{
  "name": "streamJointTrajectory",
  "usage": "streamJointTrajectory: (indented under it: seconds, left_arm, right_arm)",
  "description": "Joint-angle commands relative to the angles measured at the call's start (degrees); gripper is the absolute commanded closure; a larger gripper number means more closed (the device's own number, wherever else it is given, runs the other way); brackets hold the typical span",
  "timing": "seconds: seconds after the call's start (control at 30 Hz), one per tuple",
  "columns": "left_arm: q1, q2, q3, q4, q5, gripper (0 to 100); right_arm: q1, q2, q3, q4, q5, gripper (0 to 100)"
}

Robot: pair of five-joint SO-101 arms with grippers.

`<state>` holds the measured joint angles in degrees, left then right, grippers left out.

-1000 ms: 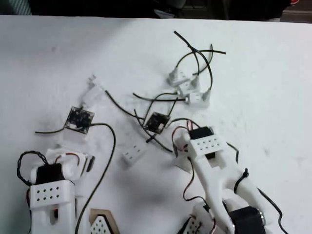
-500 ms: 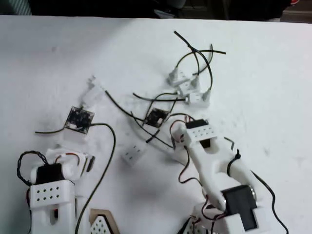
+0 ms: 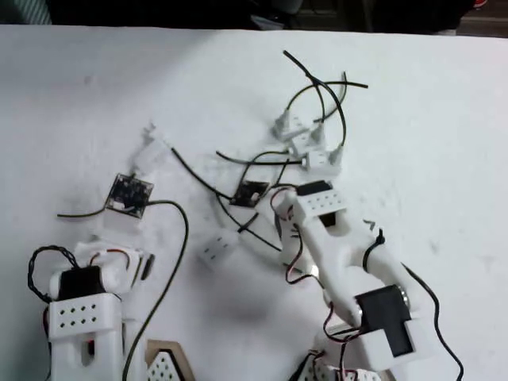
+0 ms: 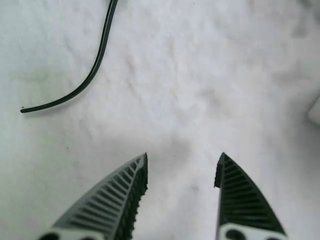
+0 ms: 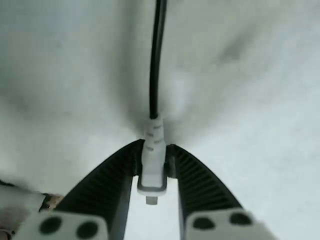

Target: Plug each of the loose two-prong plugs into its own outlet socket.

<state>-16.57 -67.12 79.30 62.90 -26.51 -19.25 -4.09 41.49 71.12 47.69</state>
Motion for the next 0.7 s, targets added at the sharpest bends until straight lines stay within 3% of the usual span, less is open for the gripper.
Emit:
streamJointTrajectory:
  seconds: [0.0, 0.2, 0.67]
  left_arm:
    - [0.04, -1.01, -0.26, -0.79, -0.44, 77]
    - [0.04, -1.01, -0.26, -0.79, -0.44, 77]
    - [0.04, -1.01, -0.26, -0.79, -0.44, 77]
  right_arm:
    - [-0.57, -0.04, -3.34, 4.62, 0.53, 98.1]
    - [-0.57, 0.04, -3.25, 4.70, 0.53, 90.2]
    - [-4.62, 14.73, -10.46, 4.70, 0.18, 92.9]
